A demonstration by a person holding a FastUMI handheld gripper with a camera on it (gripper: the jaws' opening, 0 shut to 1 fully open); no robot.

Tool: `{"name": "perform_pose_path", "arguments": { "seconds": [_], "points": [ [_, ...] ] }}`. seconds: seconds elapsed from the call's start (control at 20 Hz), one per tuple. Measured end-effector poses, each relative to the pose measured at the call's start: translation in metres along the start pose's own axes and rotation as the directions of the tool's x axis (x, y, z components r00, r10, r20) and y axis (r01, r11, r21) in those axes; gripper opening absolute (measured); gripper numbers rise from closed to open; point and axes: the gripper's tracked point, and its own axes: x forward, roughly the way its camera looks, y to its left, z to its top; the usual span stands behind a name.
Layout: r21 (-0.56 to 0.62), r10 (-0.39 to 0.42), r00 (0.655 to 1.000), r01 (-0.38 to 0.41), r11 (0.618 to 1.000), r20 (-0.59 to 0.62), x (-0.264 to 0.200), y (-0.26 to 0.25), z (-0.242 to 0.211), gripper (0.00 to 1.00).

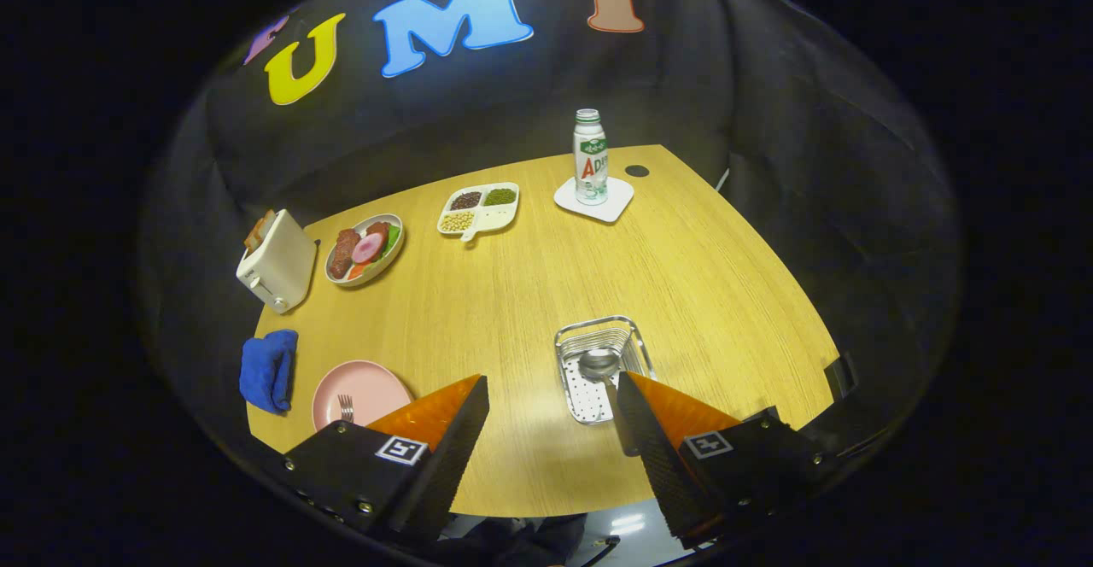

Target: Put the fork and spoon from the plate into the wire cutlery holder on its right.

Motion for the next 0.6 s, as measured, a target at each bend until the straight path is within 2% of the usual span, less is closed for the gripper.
{"name": "perform_pose_path", "arguments": {
  "seconds": [0.3, 0.6],
  "points": [
    [-0.111, 0.113, 0.993, -0.114, 0.987, -0.017, 0.004, 0.082, -0.014, 0.94],
    [-0.174, 0.191, 0.977, -0.204, 0.963, -0.092, 0.02, 0.159, -0.047, 0.94]
  ]
}}
